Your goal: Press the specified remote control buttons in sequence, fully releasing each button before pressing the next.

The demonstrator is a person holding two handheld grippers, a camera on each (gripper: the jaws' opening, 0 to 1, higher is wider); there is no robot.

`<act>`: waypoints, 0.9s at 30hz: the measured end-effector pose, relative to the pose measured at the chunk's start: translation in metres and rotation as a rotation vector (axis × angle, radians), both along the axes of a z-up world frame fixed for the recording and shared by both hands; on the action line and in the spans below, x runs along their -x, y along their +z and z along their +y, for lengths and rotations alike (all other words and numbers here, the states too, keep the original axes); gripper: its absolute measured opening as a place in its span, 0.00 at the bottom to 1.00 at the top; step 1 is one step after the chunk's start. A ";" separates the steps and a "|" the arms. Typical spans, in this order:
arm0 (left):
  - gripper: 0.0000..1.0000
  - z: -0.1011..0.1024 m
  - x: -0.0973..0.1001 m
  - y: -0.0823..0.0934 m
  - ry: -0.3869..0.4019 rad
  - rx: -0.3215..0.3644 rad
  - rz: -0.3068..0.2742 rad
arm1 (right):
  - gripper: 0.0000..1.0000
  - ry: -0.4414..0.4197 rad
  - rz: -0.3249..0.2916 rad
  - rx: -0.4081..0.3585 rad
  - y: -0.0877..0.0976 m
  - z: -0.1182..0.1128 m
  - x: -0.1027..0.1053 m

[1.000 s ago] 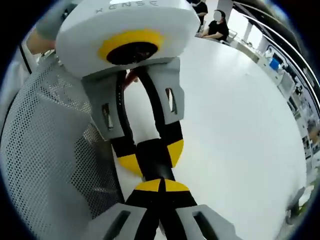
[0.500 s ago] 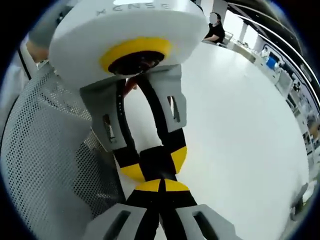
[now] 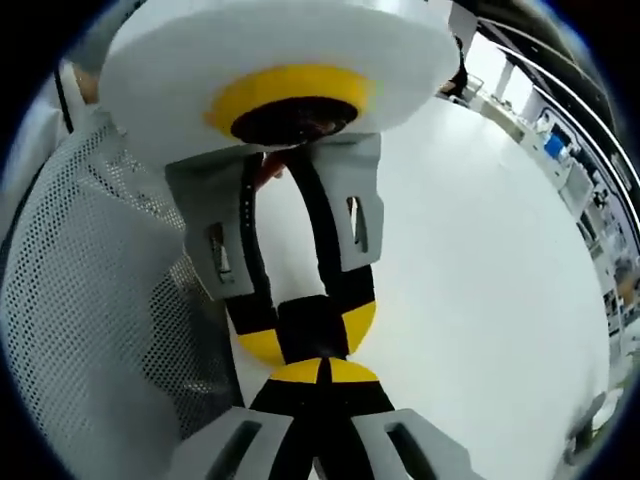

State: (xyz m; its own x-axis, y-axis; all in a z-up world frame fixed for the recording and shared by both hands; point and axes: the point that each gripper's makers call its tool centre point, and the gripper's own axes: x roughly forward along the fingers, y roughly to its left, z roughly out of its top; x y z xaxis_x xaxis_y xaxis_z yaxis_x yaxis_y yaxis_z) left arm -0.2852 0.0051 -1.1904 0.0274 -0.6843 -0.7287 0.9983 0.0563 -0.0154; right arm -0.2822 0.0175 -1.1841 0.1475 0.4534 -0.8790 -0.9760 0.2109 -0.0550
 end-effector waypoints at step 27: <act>0.25 -0.002 -0.001 -0.003 0.041 -0.133 0.010 | 0.24 0.065 0.069 -0.094 -0.010 -0.058 -0.002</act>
State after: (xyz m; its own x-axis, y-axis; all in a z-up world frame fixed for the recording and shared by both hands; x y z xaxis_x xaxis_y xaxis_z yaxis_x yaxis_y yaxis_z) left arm -0.2839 0.0032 -1.1931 0.0456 -0.5800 -0.8133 0.9949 0.0993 -0.0150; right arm -0.2803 -0.0406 -1.1945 0.0558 0.5413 -0.8390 -0.9885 0.1483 0.0299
